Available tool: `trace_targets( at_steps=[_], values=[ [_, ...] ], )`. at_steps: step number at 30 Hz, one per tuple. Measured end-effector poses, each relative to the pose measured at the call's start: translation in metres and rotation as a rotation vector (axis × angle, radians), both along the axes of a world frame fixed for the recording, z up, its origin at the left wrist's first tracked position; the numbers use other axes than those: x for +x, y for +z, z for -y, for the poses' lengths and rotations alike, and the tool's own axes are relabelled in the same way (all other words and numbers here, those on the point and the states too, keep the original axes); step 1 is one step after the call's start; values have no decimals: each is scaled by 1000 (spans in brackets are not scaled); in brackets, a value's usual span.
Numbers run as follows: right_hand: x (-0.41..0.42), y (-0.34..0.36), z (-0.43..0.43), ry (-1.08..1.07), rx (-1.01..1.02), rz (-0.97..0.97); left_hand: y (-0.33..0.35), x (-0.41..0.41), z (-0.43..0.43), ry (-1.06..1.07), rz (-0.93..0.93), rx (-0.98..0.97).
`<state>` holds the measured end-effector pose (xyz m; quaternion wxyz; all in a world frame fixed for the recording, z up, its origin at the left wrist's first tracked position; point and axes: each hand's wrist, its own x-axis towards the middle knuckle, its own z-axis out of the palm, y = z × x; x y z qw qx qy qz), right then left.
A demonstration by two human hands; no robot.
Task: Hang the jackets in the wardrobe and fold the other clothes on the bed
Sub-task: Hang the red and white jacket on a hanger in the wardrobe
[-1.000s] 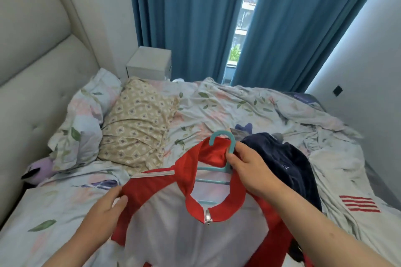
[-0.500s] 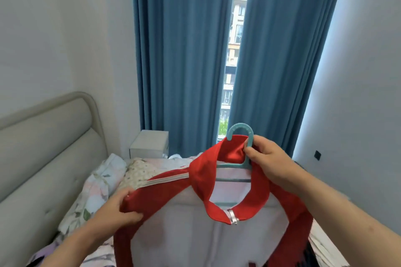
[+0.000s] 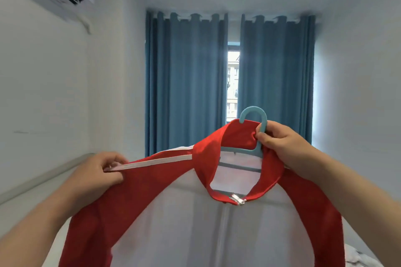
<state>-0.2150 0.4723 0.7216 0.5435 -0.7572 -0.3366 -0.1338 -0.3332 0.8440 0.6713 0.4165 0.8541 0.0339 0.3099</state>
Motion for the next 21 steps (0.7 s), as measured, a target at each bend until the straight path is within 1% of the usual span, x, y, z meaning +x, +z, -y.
trace_targets(
  at_steps=[2, 3, 5, 6, 7, 9, 11, 13, 17, 18, 19, 21],
  values=[
    [-4, 12, -11, 5, 32, 33, 19, -5, 13, 8, 82, 131],
    [-5, 16, -18, 5, 33, 39, 26, -6, 21, -5, 124, 235],
    [-8, 24, -33, 2, 15, 49, 37, -2, 37, -14, 169, 526],
    [-10, 28, -41, 10, 5, 57, 41, 4, 45, -13, 162, 645],
    [-11, 31, -48, 19, -3, 66, 44, 9, 52, -8, 150, 718],
    [-14, 36, -61, 20, -26, 85, 50, 19, 58, 28, 109, 733],
    [-17, 42, -69, 15, -48, 126, 55, 26, 53, 77, 101, 683],
    [-19, 47, -74, 25, -52, 146, 58, 30, 45, 113, 133, 621],
    [-21, 47, -69, 46, -38, 58, 61, 33, 30, 229, 228, 610],
    [-20, 46, -64, 18, -61, 58, 62, 33, 26, 247, 230, 610],
    [-18, 44, -56, -26, -122, 99, 62, 33, 22, 257, 228, 605],
    [-14, 39, -41, -96, -305, 175, 62, 33, 10, 260, 216, 576]
  ],
)
